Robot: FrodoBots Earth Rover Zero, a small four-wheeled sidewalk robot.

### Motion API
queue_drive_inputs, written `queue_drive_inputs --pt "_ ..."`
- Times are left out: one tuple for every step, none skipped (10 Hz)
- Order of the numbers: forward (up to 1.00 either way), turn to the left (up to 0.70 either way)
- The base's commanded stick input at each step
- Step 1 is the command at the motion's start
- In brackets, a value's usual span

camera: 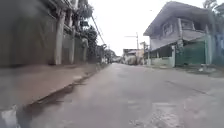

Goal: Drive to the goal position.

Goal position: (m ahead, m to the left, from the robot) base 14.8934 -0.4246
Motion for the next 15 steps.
queue_drive_inputs --pt "1.0 0.0" --pt "1.0 -0.01" --pt "1.0 -0.09" --pt "1.0 -0.32" --pt "1.0 -0.39" --pt "1.0 -0.35" --pt "1.0 -0.2" --pt "1.0 -0.03" --pt "1.0 -0.02" --pt "1.0 0.0" --pt "1.0 0.0" --pt "1.0 0.0" --pt "1.0 0.0" --pt "1.0 0.0" --pt "1.0 -0.01"
